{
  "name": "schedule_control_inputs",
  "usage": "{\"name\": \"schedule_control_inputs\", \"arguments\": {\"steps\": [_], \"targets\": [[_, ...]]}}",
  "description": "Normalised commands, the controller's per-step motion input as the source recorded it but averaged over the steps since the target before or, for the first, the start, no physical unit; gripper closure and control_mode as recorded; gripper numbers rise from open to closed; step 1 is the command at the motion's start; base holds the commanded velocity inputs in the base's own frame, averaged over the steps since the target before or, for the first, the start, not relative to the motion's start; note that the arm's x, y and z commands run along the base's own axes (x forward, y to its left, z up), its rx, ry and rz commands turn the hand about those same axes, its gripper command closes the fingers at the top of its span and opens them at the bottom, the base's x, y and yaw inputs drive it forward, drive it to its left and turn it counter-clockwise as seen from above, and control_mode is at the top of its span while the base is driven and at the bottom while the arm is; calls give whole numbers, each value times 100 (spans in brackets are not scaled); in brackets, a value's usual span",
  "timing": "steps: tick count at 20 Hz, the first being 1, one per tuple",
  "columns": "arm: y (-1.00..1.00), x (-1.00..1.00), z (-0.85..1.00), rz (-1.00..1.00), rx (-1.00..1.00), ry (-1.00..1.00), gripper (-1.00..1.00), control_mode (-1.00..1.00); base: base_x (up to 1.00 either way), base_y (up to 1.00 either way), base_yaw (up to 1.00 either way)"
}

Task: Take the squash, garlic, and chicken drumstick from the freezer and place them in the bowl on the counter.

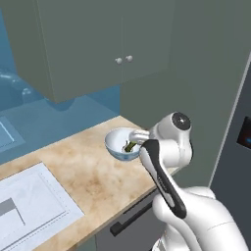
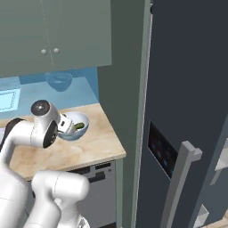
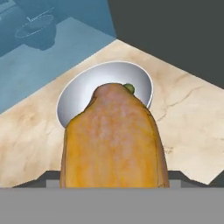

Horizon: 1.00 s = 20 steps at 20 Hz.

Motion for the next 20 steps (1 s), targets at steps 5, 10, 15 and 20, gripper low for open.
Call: {"name": "schedule_control_inputs", "arguments": {"steps": [5,10,15,20], "targets": [[17,59,-2,0,0,1,100,-100,0,0,0],[0,34,0,0,0,3,100,-100,0,0,0],[0,35,-12,0,0,9,100,-100,0,0,0],[2,9,-30,0,0,7,100,-100,0,0,0]]}}
